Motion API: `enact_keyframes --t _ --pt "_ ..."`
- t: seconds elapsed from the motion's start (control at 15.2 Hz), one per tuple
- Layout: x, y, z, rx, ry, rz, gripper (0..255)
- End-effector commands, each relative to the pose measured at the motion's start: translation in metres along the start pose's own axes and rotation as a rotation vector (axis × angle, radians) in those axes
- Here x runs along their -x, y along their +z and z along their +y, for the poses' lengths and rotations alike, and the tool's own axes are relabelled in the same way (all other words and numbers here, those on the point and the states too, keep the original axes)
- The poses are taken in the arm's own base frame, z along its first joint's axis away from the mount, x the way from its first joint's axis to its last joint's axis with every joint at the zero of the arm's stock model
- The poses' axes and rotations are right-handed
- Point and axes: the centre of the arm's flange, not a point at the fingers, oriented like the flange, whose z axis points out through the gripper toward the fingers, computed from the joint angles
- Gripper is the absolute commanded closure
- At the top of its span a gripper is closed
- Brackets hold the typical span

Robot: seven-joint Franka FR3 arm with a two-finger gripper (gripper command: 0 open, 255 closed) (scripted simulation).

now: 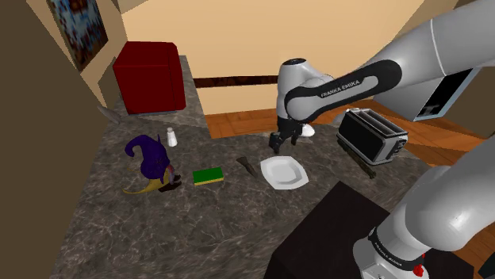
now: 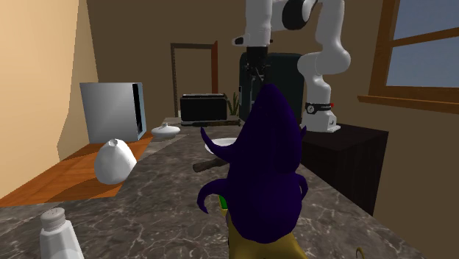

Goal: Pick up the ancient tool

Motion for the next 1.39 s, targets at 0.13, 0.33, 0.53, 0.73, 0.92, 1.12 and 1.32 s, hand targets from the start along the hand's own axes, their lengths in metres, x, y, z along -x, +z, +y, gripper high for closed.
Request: enact_keyframes --t 0.13,0.33,0.53,0.73,0.92,1.12,1.32 --pt "-0.035 0.034 -0.012 -0.003 0.021 0.015 0" --pt "-0.061 0.061 -0.020 -0.004 0.036 0.025 0" --pt "-0.087 0.088 -0.027 -0.005 0.051 0.035 0" --pt "-0.114 0.115 -0.035 -0.007 0.066 0.045 0" --pt "-0.142 0.141 -0.041 -0.008 0.081 0.055 0" --pt "-0.169 0.167 -0.048 -0.010 0.096 0.065 0" --pt "-0.179 0.186 -0.051 -0.010 0.101 0.068 0"
